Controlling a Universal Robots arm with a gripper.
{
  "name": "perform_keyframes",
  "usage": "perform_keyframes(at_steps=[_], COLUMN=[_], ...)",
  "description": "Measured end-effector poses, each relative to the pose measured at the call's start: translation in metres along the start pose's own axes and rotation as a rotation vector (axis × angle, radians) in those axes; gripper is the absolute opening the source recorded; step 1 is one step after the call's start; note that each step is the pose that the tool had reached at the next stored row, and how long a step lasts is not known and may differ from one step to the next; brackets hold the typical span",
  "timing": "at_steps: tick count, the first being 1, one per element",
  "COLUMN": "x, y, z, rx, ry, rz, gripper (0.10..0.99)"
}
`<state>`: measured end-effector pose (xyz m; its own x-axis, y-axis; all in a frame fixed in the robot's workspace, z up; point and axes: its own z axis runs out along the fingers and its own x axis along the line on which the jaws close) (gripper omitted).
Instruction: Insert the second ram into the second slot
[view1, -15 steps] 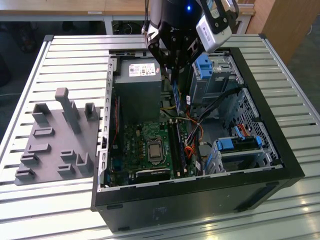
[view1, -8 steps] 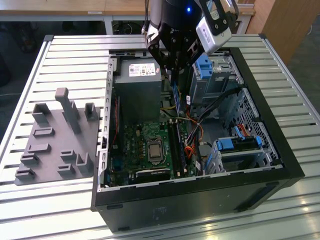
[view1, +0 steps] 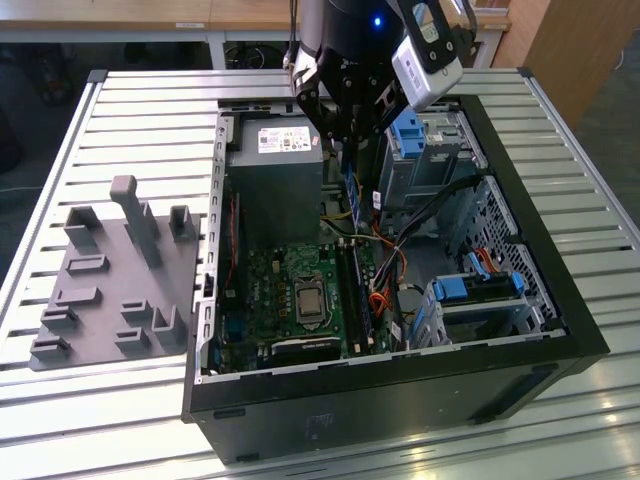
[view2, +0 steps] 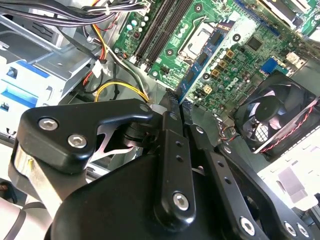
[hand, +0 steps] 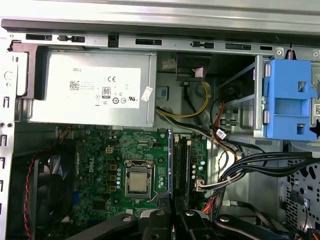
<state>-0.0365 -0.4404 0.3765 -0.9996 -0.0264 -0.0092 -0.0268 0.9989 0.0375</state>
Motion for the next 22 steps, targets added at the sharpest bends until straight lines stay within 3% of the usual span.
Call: perform_keyframes(at_steps=[22], x=[0.0001], y=[-0.0005], z=[0.0079], rx=[0.000], ry=[0.0000], rz=[0.000], gripper=[0.141])
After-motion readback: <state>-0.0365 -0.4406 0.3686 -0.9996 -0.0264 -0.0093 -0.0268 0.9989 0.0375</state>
